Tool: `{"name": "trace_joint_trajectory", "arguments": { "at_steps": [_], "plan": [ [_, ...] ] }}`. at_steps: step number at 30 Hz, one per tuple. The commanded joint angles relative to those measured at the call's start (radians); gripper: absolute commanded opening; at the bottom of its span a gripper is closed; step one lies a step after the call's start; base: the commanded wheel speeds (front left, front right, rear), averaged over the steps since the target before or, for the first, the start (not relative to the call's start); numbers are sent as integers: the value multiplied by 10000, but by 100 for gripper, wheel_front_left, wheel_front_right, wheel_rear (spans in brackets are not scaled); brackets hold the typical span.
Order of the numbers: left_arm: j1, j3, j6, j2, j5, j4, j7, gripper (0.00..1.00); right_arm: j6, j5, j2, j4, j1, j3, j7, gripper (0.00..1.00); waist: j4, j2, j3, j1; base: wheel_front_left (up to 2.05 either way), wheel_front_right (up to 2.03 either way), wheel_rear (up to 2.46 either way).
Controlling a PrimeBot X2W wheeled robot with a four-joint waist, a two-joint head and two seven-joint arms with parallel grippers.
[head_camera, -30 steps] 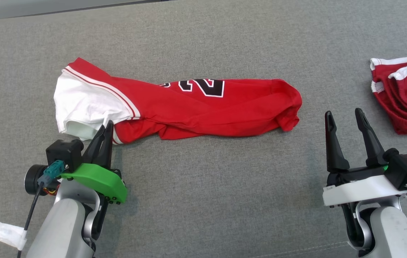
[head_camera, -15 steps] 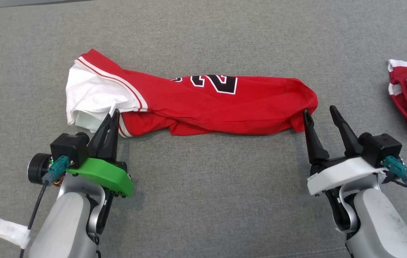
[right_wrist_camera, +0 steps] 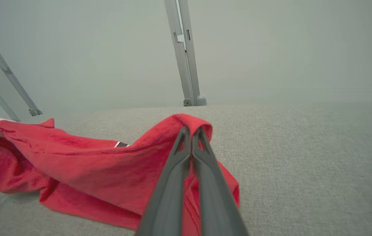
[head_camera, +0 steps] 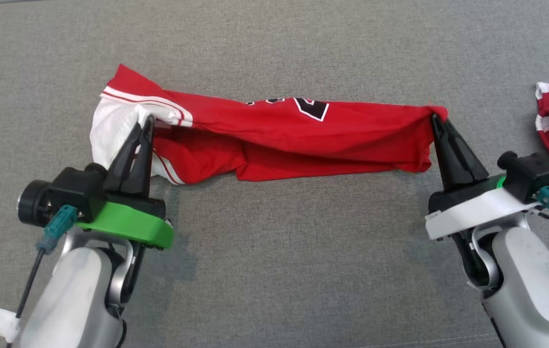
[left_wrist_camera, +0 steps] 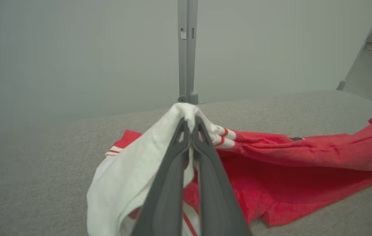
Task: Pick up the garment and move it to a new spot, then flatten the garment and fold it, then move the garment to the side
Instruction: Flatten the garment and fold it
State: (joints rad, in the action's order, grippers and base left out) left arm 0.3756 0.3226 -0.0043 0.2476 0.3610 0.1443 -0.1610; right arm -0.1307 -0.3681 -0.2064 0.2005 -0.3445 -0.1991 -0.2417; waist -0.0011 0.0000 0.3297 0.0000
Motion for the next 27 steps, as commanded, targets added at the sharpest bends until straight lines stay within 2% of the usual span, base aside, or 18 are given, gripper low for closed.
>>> {"name": "trace_joint_trajectory", "arguments": {
  "at_steps": [1, 7, 15, 22, 27],
  "plan": [
    [225, -89, 92, 209, -158, -369, 67, 0, 2, 54, -177, -378, -172, 75, -67, 0, -51, 0, -31, 0, 0, 0, 0],
    [644, -362, 282, 883, -456, -1964, 548, 0, 2, 304, -642, -1919, -697, 407, 232, 0, -151, 0, -111, 0, 0, 0, 0],
    [1922, -720, 396, 1716, -1095, -3961, 1266, 0, 2, 601, -1071, -3900, -1744, 944, 1226, 0, -99, 0, -398, 0, 0, 0, 0],
    [2563, -828, 410, 1861, -1068, -4497, 1693, 0, 2, 515, -1122, -4530, -2094, 1183, 1810, 0, -109, 0, -518, 0, 0, 0, 0],
    [3287, -738, 197, 1657, -821, -4176, 1736, 0, 2, 236, -1240, -4345, -2621, 1245, 1980, 0, -103, 0, -409, 0, 0, 0, 0]
  ]
}}
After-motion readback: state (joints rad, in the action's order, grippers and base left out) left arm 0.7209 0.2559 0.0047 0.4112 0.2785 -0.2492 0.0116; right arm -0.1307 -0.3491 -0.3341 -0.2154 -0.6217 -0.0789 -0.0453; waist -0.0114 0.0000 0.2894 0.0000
